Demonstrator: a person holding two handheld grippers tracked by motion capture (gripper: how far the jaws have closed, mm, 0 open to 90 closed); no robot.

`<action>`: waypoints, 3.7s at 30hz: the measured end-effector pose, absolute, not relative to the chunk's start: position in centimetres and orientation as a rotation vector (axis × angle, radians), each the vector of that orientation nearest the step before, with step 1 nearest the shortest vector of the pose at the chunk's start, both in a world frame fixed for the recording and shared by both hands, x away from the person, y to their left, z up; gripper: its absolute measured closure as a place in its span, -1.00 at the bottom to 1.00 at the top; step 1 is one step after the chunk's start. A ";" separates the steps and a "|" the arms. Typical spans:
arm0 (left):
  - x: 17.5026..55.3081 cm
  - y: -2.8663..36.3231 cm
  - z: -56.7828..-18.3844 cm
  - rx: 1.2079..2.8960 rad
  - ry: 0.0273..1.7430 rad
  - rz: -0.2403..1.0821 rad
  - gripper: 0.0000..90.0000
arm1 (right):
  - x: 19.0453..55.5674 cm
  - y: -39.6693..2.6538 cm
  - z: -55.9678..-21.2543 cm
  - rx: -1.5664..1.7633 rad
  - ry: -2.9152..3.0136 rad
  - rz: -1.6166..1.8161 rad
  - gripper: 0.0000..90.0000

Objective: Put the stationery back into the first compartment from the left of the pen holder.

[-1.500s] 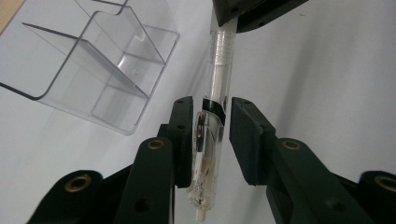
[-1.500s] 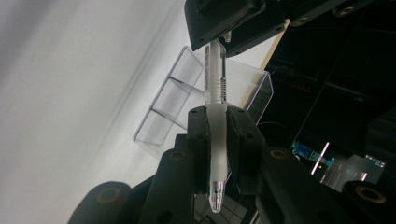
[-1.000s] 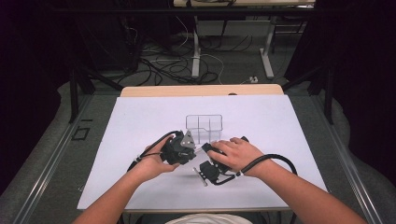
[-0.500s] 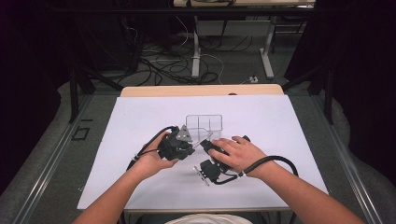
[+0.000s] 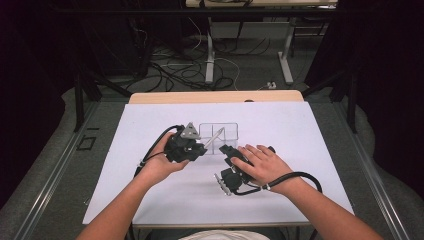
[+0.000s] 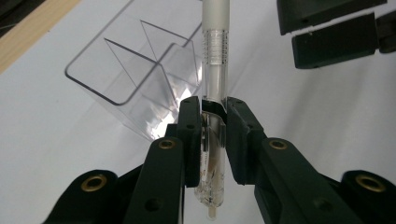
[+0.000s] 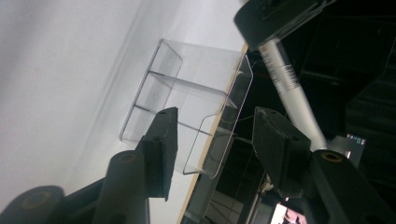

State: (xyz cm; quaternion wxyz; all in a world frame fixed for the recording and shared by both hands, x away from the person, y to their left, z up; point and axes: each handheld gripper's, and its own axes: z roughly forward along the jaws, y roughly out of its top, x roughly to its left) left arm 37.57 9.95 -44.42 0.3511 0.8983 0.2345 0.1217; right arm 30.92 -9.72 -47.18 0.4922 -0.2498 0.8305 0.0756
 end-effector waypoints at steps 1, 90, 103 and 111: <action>37.6 10.0 -44.3 2.308 0.618 0.309 0.73 | 30.9 -9.8 -47.1 -0.605 2.019 0.186 0.10; 43.4 9.0 -49.6 1.828 0.888 0.393 0.73 | 33.7 -15.9 -51.2 0.653 2.337 0.778 -1.00; 43.2 9.1 -49.5 1.866 0.915 0.383 0.70 | 33.7 -15.9 -51.1 0.653 2.337 0.790 -1.00; 42.3 10.0 -48.0 1.801 0.919 0.393 0.32 | 33.8 -16.0 -51.0 0.654 2.338 0.794 -1.00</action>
